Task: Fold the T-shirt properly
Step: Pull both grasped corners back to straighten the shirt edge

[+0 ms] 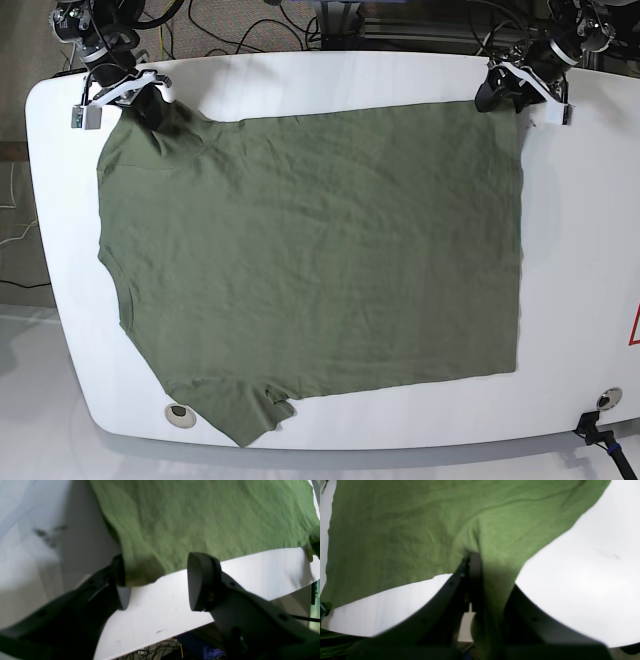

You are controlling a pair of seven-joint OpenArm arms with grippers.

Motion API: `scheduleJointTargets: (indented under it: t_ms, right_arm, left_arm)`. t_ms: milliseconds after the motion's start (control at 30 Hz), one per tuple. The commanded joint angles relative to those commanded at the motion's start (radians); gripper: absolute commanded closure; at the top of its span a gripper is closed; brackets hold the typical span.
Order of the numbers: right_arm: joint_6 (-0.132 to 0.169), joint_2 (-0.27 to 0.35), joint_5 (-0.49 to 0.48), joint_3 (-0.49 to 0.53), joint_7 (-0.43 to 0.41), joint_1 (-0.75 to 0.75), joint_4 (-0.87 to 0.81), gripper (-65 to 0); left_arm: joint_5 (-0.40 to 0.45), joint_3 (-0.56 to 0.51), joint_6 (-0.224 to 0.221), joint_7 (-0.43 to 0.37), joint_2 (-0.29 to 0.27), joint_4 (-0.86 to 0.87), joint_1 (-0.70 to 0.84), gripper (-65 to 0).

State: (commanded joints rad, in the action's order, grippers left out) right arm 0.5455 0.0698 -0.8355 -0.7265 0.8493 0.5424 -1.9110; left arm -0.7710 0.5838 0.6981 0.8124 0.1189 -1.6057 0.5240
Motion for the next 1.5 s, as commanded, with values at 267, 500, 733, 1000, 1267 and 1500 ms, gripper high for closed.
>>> scheduleJointTargets:
  t_ms: [267, 500, 733, 1000, 1267, 1500]
  right_arm:
    - [0.0, -0.002, 0.0, 0.0, 0.0, 0.0, 0.0, 0.0]
    - [0.0, -0.002, 0.0, 0.0, 0.0, 0.0, 0.0, 0.0]
    - [0.0, -0.002, 0.0, 0.0, 0.0, 0.0, 0.0, 0.0]
    - [-0.003, -0.003, 0.002, 0.0, 0.0, -0.006, 0.0, 0.0]
    - [-0.003, -0.025, 0.002, -0.002, 0.0, 0.021, -0.002, 0.0]
    - [-0.002, -0.051, -0.005, 0.0, 0.0, 0.101, -0.006, 0.0]
  left_arm:
    - [-0.002, 0.0, 0.0, 0.0, 0.0, 0.071, -0.057, -32.4]
    - [-0.002, -0.002, 0.0, 0.0, 0.0, 0.069, -0.051, -32.0]
    - [0.003, -0.005, 0.0, 0.0, 0.005, 0.069, -0.051, 0.0]
    - [0.003, -0.006, 0.0, 0.0, 0.008, 0.064, -0.055, 0.0]
    - [0.005, -0.012, 0.0, 0.0, 0.038, -0.066, -0.015, 0.0]
    - [0.003, -0.015, 0.0, 0.0, 0.089, -0.163, 0.066, 0.0]
